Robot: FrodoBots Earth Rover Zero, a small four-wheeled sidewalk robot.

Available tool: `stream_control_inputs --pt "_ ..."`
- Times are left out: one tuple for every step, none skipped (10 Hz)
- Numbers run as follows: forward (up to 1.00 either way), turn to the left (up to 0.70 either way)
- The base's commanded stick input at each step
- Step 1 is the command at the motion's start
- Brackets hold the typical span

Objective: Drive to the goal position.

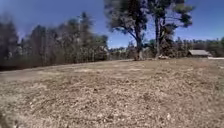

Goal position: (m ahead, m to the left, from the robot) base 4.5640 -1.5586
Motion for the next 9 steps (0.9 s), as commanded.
stream_control_inputs --pt "0.70 -0.35" --pt "0.70 -0.35" --pt "0.70 -0.35" --pt "0.70 -0.35" --pt "0.70 -0.35" --pt "0.70 -0.35" --pt "0.70 -0.35" --pt "0.70 -0.35" --pt "0.70 -0.35"
